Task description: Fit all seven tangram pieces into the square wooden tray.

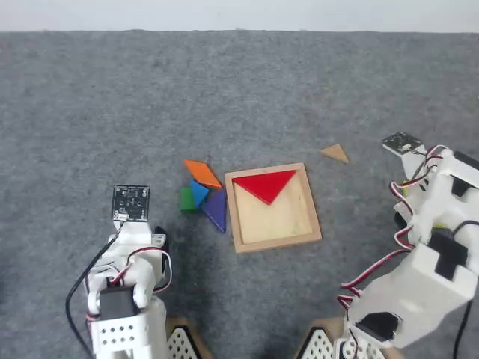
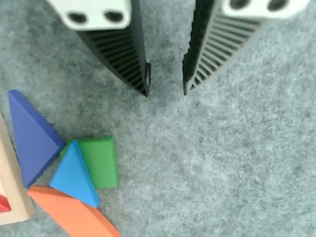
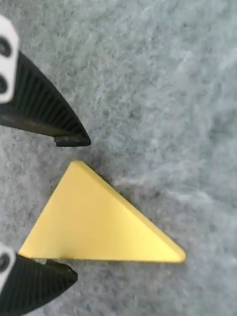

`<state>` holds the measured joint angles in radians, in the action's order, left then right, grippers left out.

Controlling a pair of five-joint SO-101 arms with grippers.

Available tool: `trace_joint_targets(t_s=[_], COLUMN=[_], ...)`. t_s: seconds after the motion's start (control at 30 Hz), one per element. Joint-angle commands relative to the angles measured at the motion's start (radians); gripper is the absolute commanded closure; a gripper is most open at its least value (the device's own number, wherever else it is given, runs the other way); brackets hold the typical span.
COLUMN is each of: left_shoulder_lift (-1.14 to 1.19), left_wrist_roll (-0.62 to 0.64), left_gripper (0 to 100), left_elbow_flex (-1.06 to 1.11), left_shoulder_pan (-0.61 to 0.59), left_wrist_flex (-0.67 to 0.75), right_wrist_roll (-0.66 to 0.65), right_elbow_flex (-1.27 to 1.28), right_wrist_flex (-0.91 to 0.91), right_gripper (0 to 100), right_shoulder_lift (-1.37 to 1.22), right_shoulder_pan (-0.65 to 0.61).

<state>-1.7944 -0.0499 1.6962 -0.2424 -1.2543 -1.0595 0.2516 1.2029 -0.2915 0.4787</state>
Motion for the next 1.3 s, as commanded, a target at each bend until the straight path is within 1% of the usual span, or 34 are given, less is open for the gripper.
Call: trace_joint_targets(t_s=[0.0,0.27,0.43,0.77,0.87,1.0,1.27], left_shoulder_lift=[-0.023,-0.023,-0.023,-0.023,-0.023,-0.023,-0.023], left_wrist_roll=[0.011,0.011,0.011,0.011,0.011,0.011,0.011], left_gripper=[90,90,90,90,90,90,90], left_elbow_flex=[-0.012,-0.012,-0.012,-0.012,-0.012,-0.012,-0.012], left_shoulder_pan=[-0.002,-0.002,-0.002,-0.002,-0.002,-0.002,-0.002], left_wrist_flex=[-0.006,-0.006,-0.006,-0.006,-0.006,-0.006,-0.006], right_wrist_roll=[-0.011,-0.012,-0.012,-0.005,0.026,0.054,0.149], right_elbow_flex=[-0.069,-0.069,-0.071,-0.071,-0.071,-0.064,-0.063], right_wrist_flex=[0.016,0.007,0.005,0.015,0.027,0.088,0.191], right_gripper=[64.1,64.3,71.4,71.4,71.4,71.4,71.4], right_shoulder_lift=[-0.010,-0.061,-0.068,-0.064,-0.031,0.058,0.200], right_shoulder_pan=[0.015,0.013,0.018,0.013,0.008,-0.038,-0.151])
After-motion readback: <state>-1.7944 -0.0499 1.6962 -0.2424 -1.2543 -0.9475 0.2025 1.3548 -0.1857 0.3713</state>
